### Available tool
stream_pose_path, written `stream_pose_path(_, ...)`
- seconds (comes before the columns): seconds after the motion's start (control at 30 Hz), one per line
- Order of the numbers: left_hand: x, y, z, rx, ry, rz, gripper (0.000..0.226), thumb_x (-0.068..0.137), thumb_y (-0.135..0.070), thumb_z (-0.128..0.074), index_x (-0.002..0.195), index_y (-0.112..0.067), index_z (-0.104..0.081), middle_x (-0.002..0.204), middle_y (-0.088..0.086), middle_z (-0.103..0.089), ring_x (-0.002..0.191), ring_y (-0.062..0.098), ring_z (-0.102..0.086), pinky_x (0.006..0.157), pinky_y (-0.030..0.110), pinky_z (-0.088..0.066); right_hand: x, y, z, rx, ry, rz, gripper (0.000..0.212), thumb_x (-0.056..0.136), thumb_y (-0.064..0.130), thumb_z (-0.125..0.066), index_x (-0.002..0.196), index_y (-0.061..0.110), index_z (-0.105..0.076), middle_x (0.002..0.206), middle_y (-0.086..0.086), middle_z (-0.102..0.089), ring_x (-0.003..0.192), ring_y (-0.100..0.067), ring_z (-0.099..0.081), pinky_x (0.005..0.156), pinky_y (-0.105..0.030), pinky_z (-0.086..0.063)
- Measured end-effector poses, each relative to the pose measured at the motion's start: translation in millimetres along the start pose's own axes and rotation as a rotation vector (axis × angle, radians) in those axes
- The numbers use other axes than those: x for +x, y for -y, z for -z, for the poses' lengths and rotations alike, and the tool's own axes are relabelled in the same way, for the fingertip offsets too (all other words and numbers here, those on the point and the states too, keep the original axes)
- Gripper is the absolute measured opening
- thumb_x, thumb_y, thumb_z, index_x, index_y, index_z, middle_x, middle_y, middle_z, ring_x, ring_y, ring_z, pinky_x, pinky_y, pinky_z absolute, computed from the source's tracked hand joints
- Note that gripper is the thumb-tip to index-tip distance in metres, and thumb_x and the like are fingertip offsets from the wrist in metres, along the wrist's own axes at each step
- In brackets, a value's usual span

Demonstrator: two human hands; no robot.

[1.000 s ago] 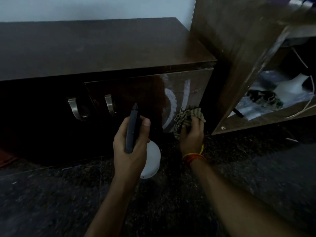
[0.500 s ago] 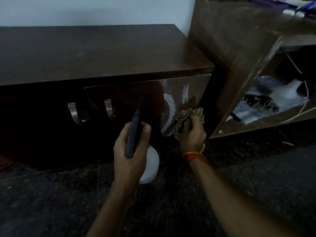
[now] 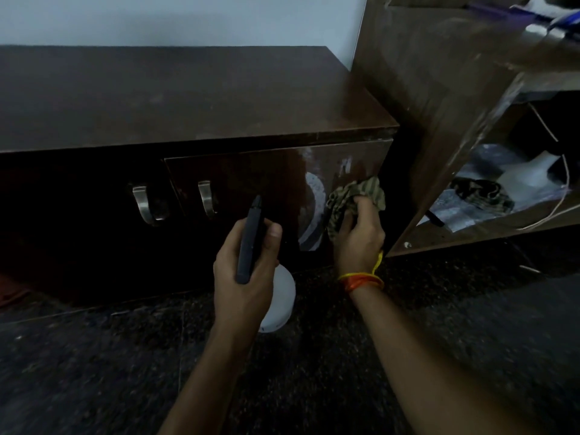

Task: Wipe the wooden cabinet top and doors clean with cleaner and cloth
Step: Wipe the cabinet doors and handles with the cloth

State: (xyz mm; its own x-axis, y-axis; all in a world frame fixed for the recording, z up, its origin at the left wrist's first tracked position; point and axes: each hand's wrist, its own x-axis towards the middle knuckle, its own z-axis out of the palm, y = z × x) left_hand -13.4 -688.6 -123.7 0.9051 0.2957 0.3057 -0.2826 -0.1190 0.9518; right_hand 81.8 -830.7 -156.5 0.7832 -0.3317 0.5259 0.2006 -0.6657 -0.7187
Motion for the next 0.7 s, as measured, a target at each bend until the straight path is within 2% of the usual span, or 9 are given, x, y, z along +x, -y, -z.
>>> stream_pose_path(0.1,-0.3,-0.3,0.3,-0.005,-0.001,0.007,0.012,0.093,-0.034,-0.055,0.097,-0.024,-0.062,0.072,-0.001,-0.056,0.067,0.010,-0.059,0.065,0.017,-0.048,-0.3,-2.0,2.1,-0.021,0.023,-0.014,0.022,0.093,0.002,-0.049,0.111,-0.002,-0.061,0.112,-0.023,-0.062,0.106,-0.035,-0.059,0.088,-0.034,-0.043)
stream_pose_path(0.27,1.4,-3.5,1.2,0.000,-0.016,0.001,0.008,0.093,-0.033,-0.056,0.093,-0.027,-0.061,0.073,0.008,-0.056,0.066,0.018,-0.058,0.062,0.025,-0.050,28.4,33.6,9.5,0.044,-0.116,0.043,0.031,0.089,-0.003,-0.049,0.119,0.004,-0.056,0.124,-0.017,-0.060,0.117,-0.030,-0.055,0.097,-0.031,-0.042)
stream_pose_path(0.37,1.9,-5.3,0.3,-0.007,-0.017,-0.001,0.012,0.092,-0.034,-0.056,0.095,-0.024,-0.062,0.076,0.012,-0.056,0.067,0.020,-0.058,0.062,0.025,-0.050,33.3,41.3,11.6,0.064,-0.103,0.038,0.044,0.091,-0.002,-0.047,0.133,0.012,-0.046,0.138,-0.012,-0.051,0.129,-0.026,-0.048,0.104,-0.033,-0.041)
stream_pose_path(0.43,1.0,-4.7,-0.6,-0.004,-0.006,0.003,0.017,0.091,-0.035,-0.055,0.098,-0.021,-0.062,0.076,0.010,-0.057,0.067,0.018,-0.058,0.063,0.022,-0.049,29.7,35.6,11.0,0.026,-0.070,0.050,0.045,0.094,-0.001,-0.044,0.138,0.011,-0.044,0.146,-0.014,-0.043,0.135,-0.025,-0.041,0.109,-0.031,-0.036)
stream_pose_path(0.53,0.2,-3.8,-1.1,-0.020,-0.004,0.016,0.018,0.091,-0.034,-0.055,0.099,-0.019,-0.063,0.076,0.006,-0.058,0.068,0.014,-0.059,0.065,0.018,-0.048,22.1,24.8,9.2,-0.060,-0.018,0.097,0.037,0.096,0.002,-0.042,0.132,0.004,-0.052,0.144,-0.019,-0.043,0.135,-0.030,-0.041,0.109,-0.036,-0.037)
stream_pose_path(0.63,0.0,-4.4,-0.4,-0.017,-0.001,0.017,0.015,0.092,-0.032,-0.055,0.096,-0.019,-0.062,0.074,0.010,-0.055,0.067,0.021,-0.057,0.065,0.021,-0.048,27.9,25.7,10.0,-0.045,-0.050,0.104,0.036,0.096,0.002,-0.044,0.130,0.003,-0.054,0.140,-0.020,-0.047,0.133,-0.031,-0.043,0.109,-0.038,-0.038)
stream_pose_path(0.7,0.1,-4.9,0.9,-0.017,0.003,0.015,0.017,0.093,-0.032,-0.055,0.098,-0.017,-0.062,0.074,0.013,-0.053,0.068,0.025,-0.056,0.065,0.022,-0.048,36.2,30.0,10.3,-0.038,-0.098,0.093,0.037,0.095,0.002,-0.045,0.131,0.005,-0.053,0.140,-0.018,-0.048,0.133,-0.029,-0.043,0.110,-0.034,-0.037)
